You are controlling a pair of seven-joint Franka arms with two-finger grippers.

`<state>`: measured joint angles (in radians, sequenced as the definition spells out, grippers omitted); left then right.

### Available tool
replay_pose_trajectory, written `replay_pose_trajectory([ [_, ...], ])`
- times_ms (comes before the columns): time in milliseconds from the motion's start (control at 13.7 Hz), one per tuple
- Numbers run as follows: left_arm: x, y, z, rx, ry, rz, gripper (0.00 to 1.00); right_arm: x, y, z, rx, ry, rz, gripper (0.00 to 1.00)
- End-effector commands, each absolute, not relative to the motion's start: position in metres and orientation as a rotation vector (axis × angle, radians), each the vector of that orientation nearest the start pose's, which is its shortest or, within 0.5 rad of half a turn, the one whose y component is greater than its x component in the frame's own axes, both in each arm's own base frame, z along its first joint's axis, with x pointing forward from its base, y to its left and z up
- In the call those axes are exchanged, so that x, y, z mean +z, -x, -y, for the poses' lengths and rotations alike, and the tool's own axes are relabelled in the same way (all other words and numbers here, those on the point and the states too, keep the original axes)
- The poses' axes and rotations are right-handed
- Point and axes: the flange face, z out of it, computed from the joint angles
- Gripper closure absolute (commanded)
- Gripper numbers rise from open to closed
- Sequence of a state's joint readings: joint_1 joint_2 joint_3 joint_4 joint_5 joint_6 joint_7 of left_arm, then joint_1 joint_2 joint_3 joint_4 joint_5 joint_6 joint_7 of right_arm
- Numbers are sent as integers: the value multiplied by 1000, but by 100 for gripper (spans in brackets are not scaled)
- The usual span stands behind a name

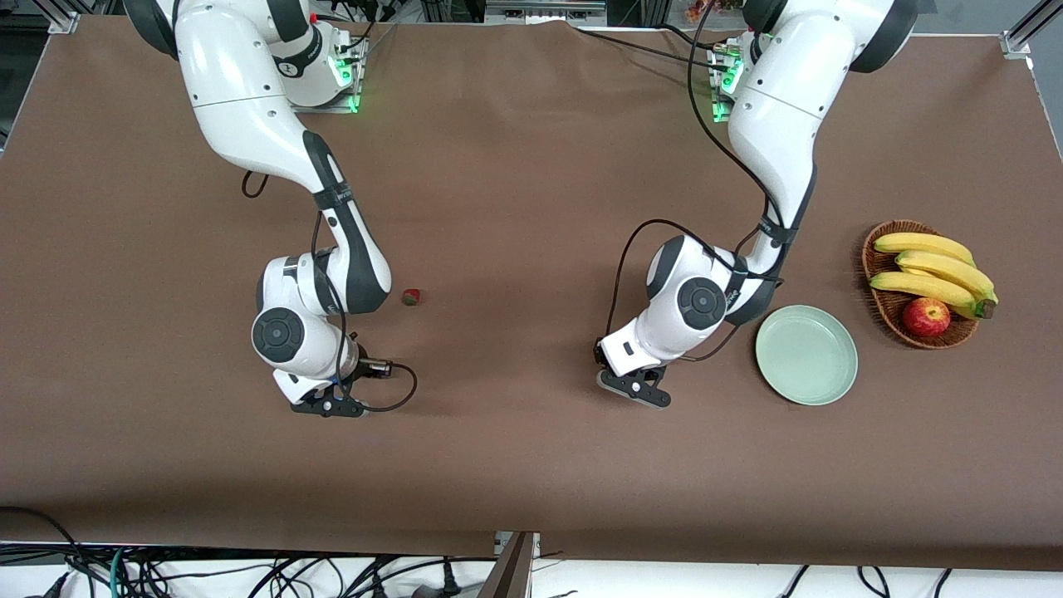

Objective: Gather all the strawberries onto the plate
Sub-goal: 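Close the left gripper on its strawberry while the right gripper grasps another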

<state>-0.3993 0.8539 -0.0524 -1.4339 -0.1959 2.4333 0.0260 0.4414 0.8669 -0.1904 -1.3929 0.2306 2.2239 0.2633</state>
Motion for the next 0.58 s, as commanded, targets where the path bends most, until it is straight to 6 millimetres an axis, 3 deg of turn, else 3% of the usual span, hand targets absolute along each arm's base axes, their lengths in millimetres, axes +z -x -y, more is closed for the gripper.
replay_pose_trajectory([
  [0,267,-678,280,-111,3258,-510,100,222,-696,-244,73,3041,-201,82],
  [219,318,-685,218,-8,3147,-567,100,246,-695,-293,61,2938,-309,82],
  [512,322,-691,98,229,2974,-674,100,278,-686,-369,39,2776,-477,80],
])
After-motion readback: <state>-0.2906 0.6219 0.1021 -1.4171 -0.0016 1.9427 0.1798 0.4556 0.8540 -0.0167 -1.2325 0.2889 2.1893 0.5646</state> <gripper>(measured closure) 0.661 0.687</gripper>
